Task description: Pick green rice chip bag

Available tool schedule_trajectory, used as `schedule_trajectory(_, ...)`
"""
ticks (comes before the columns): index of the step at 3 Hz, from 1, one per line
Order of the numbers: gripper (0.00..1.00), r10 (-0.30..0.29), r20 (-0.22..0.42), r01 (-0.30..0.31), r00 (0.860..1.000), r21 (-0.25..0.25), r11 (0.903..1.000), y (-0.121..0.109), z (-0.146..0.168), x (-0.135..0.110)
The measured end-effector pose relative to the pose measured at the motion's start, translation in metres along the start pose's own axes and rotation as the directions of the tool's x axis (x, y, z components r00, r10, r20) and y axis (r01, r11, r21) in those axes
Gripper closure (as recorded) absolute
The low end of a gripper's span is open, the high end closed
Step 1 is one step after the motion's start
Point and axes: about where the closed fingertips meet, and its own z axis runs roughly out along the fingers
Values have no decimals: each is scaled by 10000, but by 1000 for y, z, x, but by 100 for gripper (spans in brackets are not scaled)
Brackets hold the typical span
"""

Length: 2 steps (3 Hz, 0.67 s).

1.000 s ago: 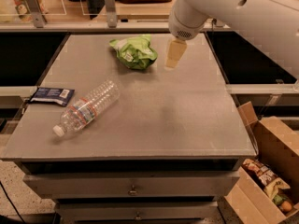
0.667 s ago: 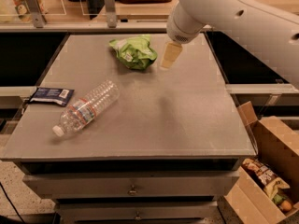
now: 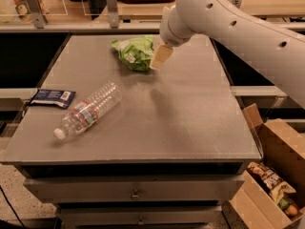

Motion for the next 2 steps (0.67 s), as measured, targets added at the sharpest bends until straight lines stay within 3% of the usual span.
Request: schedule_trajectory(2, 0, 258, 430, -233, 9987, -579, 9980, 15, 29, -5)
